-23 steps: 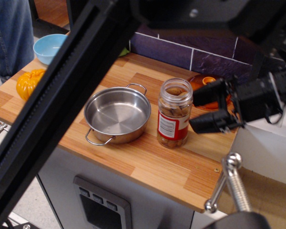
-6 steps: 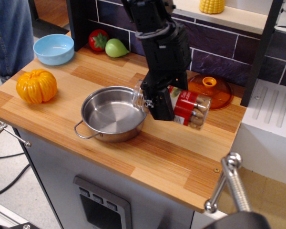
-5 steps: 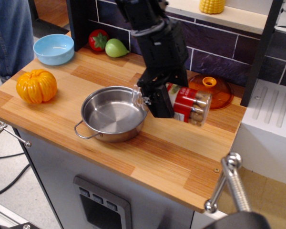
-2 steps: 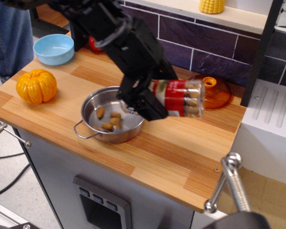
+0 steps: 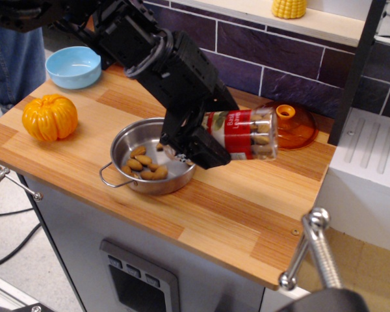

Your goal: Pour almonds in pot

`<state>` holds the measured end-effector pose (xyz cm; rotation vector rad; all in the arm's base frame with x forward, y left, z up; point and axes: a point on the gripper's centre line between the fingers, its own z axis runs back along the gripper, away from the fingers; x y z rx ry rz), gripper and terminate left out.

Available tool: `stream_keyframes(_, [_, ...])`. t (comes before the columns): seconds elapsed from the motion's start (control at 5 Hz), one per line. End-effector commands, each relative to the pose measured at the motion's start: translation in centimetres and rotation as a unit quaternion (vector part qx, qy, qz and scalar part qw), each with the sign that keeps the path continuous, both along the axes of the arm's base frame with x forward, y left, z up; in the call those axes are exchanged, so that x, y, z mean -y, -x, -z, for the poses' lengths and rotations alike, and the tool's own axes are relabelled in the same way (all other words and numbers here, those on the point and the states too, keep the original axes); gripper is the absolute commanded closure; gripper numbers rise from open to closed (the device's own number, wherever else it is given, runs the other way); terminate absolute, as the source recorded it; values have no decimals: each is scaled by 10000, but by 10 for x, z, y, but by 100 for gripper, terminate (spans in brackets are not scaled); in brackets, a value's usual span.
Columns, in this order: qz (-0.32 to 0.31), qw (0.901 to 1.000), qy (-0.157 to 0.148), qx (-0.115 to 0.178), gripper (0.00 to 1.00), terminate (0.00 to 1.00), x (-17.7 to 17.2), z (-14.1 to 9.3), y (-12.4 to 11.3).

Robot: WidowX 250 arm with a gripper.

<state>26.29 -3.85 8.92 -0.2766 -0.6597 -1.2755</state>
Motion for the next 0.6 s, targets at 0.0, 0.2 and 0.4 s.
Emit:
stream_keyframes(0.0, [306, 9995, 101, 52, 100, 0, -1, -9, -8])
stream_keyframes(0.2, [297, 9994, 164, -23, 100, 0, -3, -10, -16])
stream_keyframes(0.4, [355, 9983, 450, -61, 100, 100, -8, -13, -18])
